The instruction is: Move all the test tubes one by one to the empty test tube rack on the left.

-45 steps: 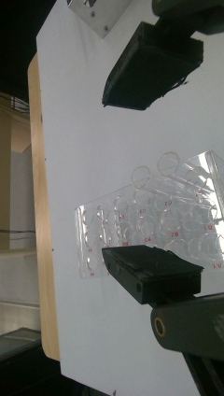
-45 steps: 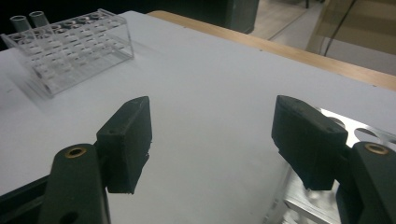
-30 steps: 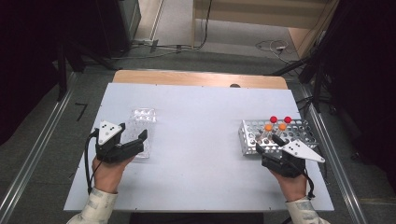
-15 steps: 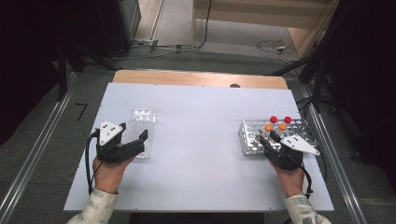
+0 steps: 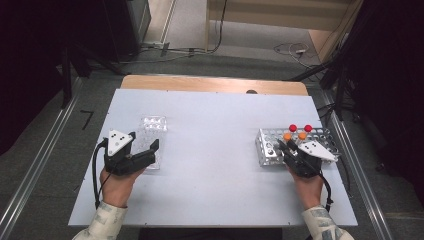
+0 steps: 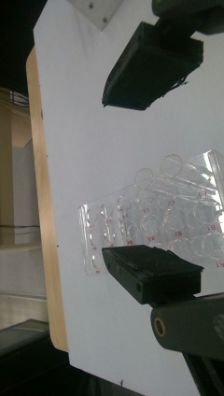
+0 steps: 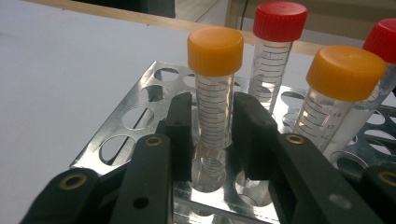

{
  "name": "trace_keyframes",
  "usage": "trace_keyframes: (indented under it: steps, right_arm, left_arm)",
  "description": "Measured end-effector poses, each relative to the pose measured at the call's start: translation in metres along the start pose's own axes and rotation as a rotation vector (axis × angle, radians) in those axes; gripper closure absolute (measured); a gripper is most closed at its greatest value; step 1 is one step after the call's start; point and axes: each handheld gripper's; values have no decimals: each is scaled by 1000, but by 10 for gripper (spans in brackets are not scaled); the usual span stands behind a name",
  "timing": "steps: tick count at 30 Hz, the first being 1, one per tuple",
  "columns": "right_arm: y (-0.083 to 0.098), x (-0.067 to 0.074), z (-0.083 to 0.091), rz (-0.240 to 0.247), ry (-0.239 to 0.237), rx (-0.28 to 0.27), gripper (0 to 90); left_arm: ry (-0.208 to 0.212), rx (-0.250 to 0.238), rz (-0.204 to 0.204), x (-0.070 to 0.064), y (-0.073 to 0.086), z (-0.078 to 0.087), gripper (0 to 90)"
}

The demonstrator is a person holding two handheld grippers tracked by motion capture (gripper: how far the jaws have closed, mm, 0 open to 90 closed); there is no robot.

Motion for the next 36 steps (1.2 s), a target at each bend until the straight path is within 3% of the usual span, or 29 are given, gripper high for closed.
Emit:
trace_keyframes:
  steps: [13,29,36]
  right_arm:
    - [-3,1,5,18,15,-29,709]
    - [-29,2,29,9,12,-103,716]
    - [-37,8,39,11,-18,-132,716]
  left_arm:
    - [-1,5,-5,-1,0,-1,225]
    - [-3,-5,-5,-1,0,1,225]
    - [-2,-9,-2,-1,-1,1,225]
Point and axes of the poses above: each handheld gripper's, and its own axes: z roughly backward along the jaws, y roughly out of its underside, x roughly to its left, and after that the axes turned 2 degrees about x, right-handed
